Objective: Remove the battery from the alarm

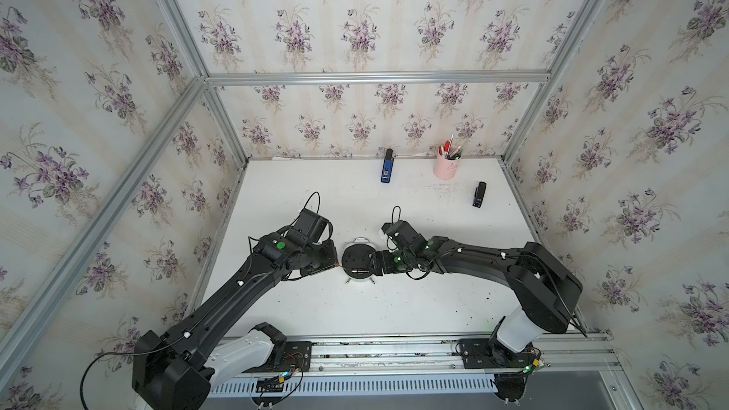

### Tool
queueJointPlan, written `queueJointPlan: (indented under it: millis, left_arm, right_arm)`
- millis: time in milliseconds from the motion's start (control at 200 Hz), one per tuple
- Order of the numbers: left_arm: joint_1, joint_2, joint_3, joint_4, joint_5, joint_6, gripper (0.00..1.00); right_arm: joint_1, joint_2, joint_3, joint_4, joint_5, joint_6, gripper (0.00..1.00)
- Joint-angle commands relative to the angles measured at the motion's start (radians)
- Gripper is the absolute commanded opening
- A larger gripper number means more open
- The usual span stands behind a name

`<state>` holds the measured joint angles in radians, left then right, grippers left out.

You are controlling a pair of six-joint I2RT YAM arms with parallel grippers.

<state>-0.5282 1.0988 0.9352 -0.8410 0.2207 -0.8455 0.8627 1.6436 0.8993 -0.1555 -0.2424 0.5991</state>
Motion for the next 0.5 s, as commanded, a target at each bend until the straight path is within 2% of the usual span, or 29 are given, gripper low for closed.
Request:
queueJointPlan:
  millis: [0,365,495]
  left_arm:
    - [-0.004,-0.008,0.010,-0.036,0.003,-0.016,0.00]
    - [-0.039,0.014,0.018,-0.008,0.008,-0.052,0.00]
    - [-0.057,0.033,0.031,-0.023,-0.038,-0.061,0.00]
  right_arm:
    - [0.001,-0.001,0.001,0.008,0.009,0.000,0.84]
    - [0.000,-0.002,-0.011,0.023,0.005,0.008,0.82]
    - [-0.001,-0.005,-0.016,0.024,0.002,0.010,0.82]
